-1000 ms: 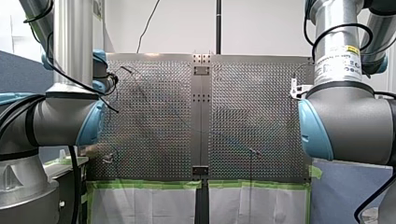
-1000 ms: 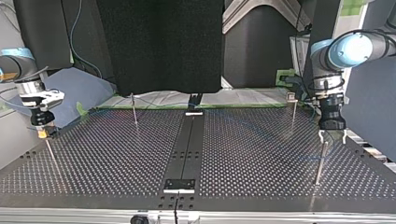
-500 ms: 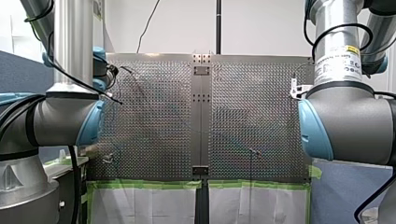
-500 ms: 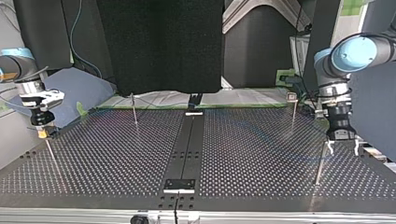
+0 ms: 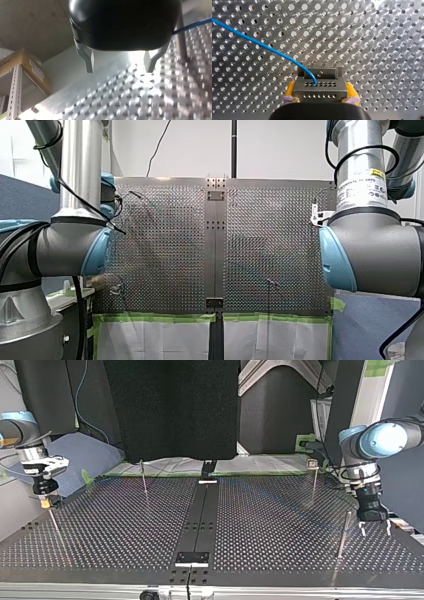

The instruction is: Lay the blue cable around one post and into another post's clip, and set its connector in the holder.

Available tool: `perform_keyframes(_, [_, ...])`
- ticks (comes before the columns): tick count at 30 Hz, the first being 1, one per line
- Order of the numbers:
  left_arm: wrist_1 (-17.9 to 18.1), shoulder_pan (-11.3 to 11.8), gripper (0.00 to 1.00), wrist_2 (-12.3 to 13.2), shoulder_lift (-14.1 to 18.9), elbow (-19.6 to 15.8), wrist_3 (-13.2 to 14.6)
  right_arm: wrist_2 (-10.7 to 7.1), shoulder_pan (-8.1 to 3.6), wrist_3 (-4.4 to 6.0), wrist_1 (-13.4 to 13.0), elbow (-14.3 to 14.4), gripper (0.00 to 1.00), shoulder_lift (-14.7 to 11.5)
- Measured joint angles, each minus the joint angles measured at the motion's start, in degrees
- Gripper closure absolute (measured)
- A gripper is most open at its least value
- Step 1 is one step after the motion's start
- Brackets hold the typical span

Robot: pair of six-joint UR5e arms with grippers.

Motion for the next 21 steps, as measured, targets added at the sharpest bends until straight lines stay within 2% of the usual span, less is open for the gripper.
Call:
perform_keyframes(9, [-4.04,-1.50,0.00,-2.32,-3.87,0.98,4.07,0.00,0.00,0.00,0.00,0.00,1.00,0.00])
perform_keyframes(21, [-10.00,-7.21,0.00,-7.34,-9.82,0.57,10.02,0.00,0.00,0.00,0.00,0.00,1.00,0.00])
